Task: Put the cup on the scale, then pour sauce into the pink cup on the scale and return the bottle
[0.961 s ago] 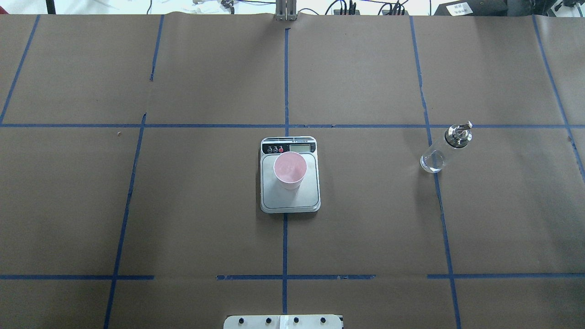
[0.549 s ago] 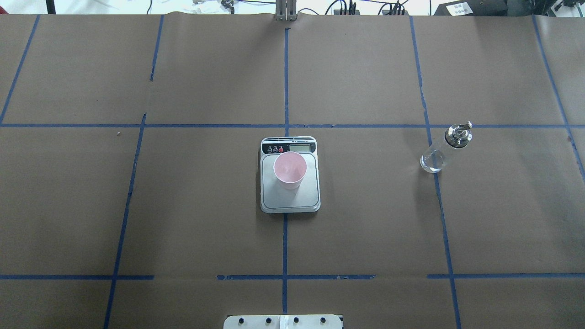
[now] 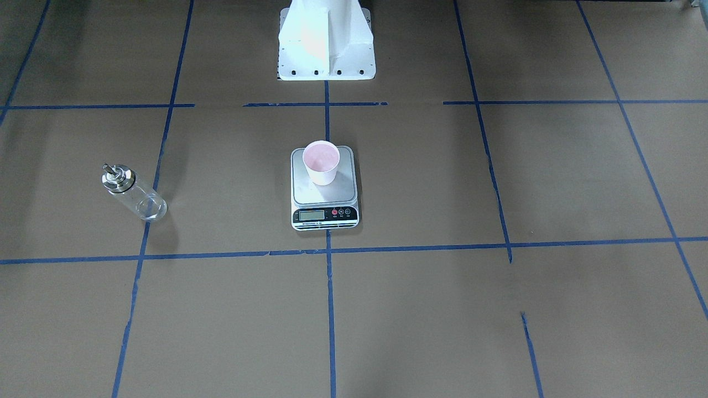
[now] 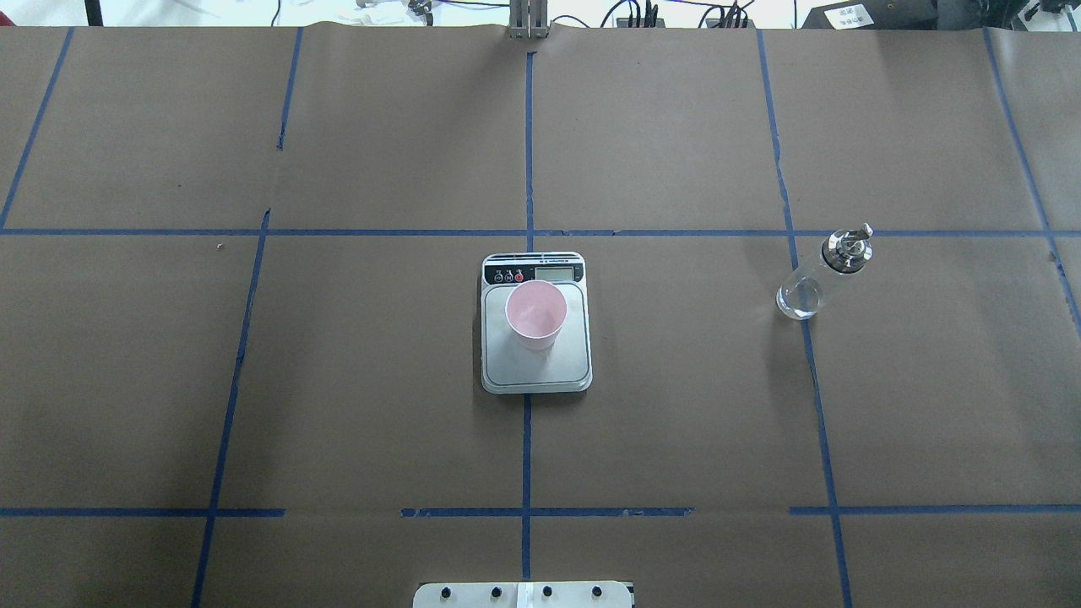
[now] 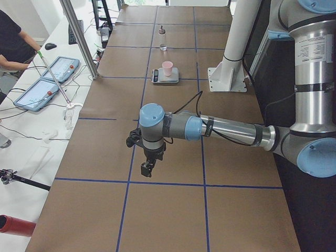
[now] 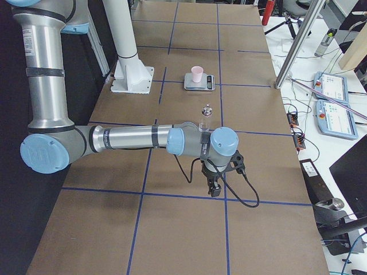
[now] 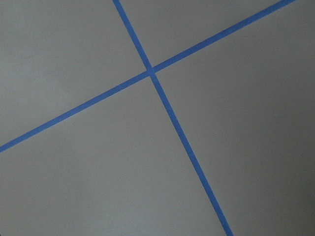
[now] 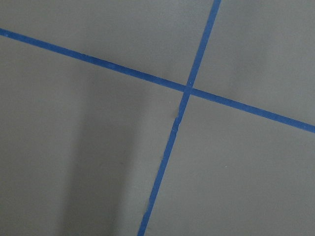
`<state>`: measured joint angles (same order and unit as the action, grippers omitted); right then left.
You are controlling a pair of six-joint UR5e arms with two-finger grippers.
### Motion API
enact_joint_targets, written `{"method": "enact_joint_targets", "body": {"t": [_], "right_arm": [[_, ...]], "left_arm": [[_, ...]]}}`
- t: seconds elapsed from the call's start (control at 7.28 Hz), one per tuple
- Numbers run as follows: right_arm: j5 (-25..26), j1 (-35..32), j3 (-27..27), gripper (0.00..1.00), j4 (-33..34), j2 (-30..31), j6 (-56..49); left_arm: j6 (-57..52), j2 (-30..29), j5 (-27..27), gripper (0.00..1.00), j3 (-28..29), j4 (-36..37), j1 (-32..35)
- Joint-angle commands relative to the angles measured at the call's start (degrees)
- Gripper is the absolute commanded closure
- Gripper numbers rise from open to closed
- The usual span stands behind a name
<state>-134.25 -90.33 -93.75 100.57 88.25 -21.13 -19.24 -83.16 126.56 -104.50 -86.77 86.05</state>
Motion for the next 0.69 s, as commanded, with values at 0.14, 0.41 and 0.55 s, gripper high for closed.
{"method": "enact_joint_targets", "body": {"t": [0.14,0.41,0.55], "right_arm": [[2.24,0.59,1.54,0.0,-1.43,0.35,1.53],[1.1,0.51,2.08,0.0,-1.43,-0.18,1.97],[0.23,0.42,2.08,0.0,-1.43,-0.1,2.06]], "left_arm": [[-0.01,0.1,-0.17,0.0,5.25,-0.33,-0.01],[-3.32,0.45,0.0,0.0,6.67,-0.42,0.08],[-6.66,0.45,0.61,0.0,6.94,-0.42,1.73]]}}
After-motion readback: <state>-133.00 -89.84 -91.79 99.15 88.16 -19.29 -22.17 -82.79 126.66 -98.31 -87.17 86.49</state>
